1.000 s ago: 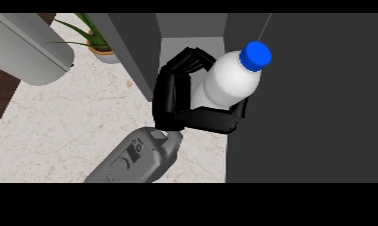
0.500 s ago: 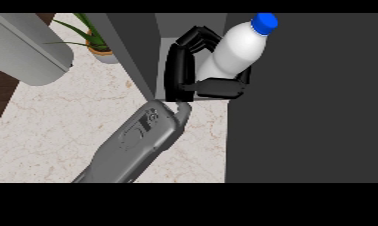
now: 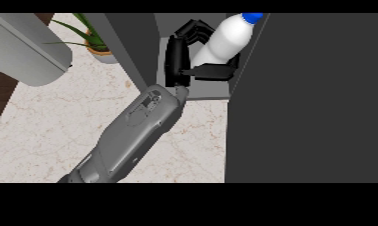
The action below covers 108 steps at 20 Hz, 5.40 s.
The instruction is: Pick up the bottled water, place it into the cabinet and close the cabinet
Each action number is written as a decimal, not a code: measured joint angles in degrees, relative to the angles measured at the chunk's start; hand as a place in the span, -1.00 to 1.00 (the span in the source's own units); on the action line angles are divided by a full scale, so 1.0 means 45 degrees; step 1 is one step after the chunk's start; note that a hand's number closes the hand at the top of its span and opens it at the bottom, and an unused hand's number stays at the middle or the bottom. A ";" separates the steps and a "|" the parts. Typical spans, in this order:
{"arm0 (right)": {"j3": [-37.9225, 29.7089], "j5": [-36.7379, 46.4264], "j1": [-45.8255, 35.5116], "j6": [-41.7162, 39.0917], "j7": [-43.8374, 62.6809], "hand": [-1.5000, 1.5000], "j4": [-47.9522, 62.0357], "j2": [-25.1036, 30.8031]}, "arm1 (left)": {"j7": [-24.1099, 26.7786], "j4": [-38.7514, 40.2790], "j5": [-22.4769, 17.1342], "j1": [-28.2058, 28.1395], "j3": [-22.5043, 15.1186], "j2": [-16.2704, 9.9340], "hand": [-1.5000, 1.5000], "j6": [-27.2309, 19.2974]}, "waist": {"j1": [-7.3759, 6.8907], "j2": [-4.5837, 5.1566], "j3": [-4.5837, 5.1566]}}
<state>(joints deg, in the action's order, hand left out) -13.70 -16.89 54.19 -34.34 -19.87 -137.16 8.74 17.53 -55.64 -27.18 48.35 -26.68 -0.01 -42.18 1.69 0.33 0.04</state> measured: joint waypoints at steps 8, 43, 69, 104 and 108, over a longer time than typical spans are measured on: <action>-0.0160 -0.0290 -0.0084 -0.0163 0.0163 -1.00 0.0068 0.0120 | 0.1527 0.2456 -0.1158 0.0780 0.1159 0.0004 1.00 0.0682 | 0.0157 0.0056 0.0006; 0.0019 -0.0870 -0.0640 -0.0520 0.0377 -1.00 0.0223 -0.0085 | 0.3742 0.7398 -0.1144 0.3859 0.2868 -0.0026 -1.00 0.4076 | 0.0069 -0.0037 0.0006; 0.1019 -0.0852 -0.1048 -0.0169 0.1373 1.00 0.0079 0.0079 | 0.0927 -0.5626 -0.0788 -0.5407 -0.1633 -0.1379 -1.00 0.3090 | -0.0575 -0.0171 0.0006; 1.0427 0.4130 -0.4248 0.0833 0.6854 1.00 -0.1113 -0.0102 | 0.2059 -1.2594 -0.1628 -1.3441 -0.0262 -0.6014 -1.00 0.4808 | -0.0628 -0.0238 0.0086; 1.0721 0.4258 -0.5531 0.0912 0.7885 1.00 -0.1122 -0.0349 | 0.2200 -1.2785 -0.1921 -1.3808 0.0111 -0.6303 -1.00 0.5203 | -0.0752 -0.0246 0.0099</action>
<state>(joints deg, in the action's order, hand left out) 34.54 2.27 29.30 -30.24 15.61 -142.21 7.17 27.43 -113.18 -35.82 -13.79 -26.19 -28.37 -18.76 -1.70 -0.78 0.49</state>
